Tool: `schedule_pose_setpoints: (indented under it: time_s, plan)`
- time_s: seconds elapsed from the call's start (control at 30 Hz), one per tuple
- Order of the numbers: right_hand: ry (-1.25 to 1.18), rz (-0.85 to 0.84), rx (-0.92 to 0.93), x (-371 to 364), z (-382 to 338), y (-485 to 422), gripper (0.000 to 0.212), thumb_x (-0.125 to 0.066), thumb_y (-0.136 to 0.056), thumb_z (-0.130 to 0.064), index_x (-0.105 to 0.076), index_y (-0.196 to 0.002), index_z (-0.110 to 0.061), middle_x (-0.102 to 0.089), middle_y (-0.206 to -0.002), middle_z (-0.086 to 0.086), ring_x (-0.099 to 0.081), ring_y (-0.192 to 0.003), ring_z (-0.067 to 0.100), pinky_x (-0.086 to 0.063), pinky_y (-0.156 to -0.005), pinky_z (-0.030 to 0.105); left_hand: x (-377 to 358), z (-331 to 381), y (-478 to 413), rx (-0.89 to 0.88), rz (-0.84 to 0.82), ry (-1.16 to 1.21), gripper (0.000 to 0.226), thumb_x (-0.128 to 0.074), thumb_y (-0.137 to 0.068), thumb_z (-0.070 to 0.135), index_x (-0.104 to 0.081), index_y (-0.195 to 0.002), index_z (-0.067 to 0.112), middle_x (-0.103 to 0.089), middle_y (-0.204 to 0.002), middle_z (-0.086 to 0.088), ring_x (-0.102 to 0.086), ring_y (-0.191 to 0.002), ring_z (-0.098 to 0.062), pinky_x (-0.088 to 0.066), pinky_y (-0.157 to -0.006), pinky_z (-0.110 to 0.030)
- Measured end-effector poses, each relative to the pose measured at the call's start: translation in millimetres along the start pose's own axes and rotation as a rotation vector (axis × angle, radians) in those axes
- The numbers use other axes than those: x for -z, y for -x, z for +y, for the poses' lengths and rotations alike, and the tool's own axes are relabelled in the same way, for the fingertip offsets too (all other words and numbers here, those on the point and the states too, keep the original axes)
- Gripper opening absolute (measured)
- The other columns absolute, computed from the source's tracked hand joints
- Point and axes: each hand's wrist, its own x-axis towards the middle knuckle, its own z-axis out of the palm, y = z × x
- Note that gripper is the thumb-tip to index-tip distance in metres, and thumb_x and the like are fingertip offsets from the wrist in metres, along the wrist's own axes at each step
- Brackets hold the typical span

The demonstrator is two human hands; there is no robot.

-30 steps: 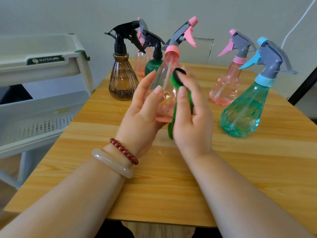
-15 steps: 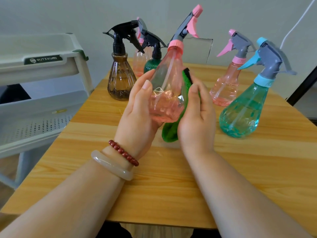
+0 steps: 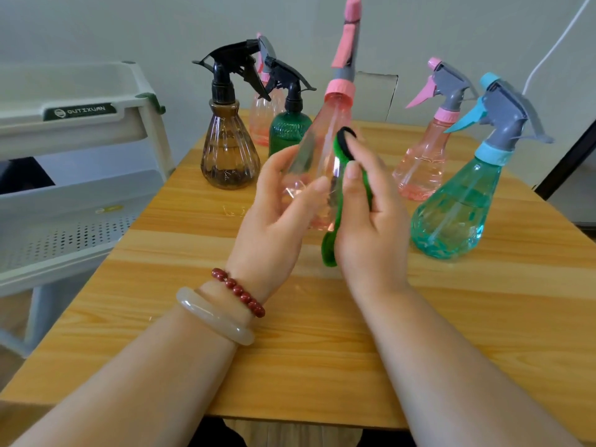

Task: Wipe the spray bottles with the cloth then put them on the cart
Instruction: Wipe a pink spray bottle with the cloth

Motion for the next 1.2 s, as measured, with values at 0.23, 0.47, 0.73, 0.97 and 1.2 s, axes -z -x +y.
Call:
schedule_pose_setpoints:
  time_s: [0.23,0.47,0.73,0.97,1.2]
  plan:
    - [0.008,-0.105,0.103,-9,-4,6,0.034,-0.043,-0.102,-0.01,-0.055,-0.133,-0.003,-0.046,-0.144,0.001,-0.033,-0.142,0.005,-0.029,-0.117,0.029,4,4,-4,0.158,0.033,0.279,0.051,-0.06,-0.092,0.038,-0.049,-0.138,0.018,-0.07,-0.115,-0.005,-0.07,-0.1,-0.024,-0.06,-0.079,-0.037]
    - [0.016,-0.088,0.042,-6,-4,8,0.035,-0.039,-0.103,-0.01,-0.053,-0.135,-0.003,-0.046,-0.144,0.005,-0.035,-0.14,0.006,-0.026,-0.114,0.018,2,1,-5,0.183,0.053,0.287,0.04,-0.046,-0.103,0.036,-0.047,-0.14,0.022,-0.066,-0.126,-0.005,-0.069,-0.108,-0.017,-0.059,-0.084,-0.037]
    - [-0.017,0.019,-0.149,-5,-2,2,0.034,-0.036,-0.106,-0.017,-0.054,-0.135,-0.017,-0.05,-0.131,-0.021,-0.04,-0.124,-0.019,-0.029,-0.1,0.002,5,4,-4,0.199,-0.013,0.251,0.045,-0.047,-0.095,0.044,-0.05,-0.135,0.023,-0.068,-0.122,-0.014,-0.068,-0.109,-0.031,-0.059,-0.088,-0.043]
    - [-0.071,0.056,-0.13,-2,-7,1,0.033,-0.036,-0.105,-0.015,-0.054,-0.134,-0.012,-0.053,-0.135,-0.009,-0.046,-0.13,-0.002,-0.035,-0.105,0.012,1,4,-4,0.14,-0.039,0.269,0.05,-0.046,-0.097,0.04,-0.046,-0.14,0.014,-0.065,-0.126,-0.014,-0.067,-0.111,-0.031,-0.057,-0.088,-0.044]
    - [-0.022,-0.009,0.016,-3,-3,3,0.034,-0.039,-0.103,-0.015,-0.052,-0.133,-0.01,-0.05,-0.14,0.002,-0.041,-0.138,0.008,-0.031,-0.11,0.018,7,6,-6,0.173,-0.071,0.244,0.045,-0.038,-0.105,0.038,-0.046,-0.142,0.014,-0.066,-0.122,-0.017,-0.065,-0.111,-0.035,-0.052,-0.094,-0.056]
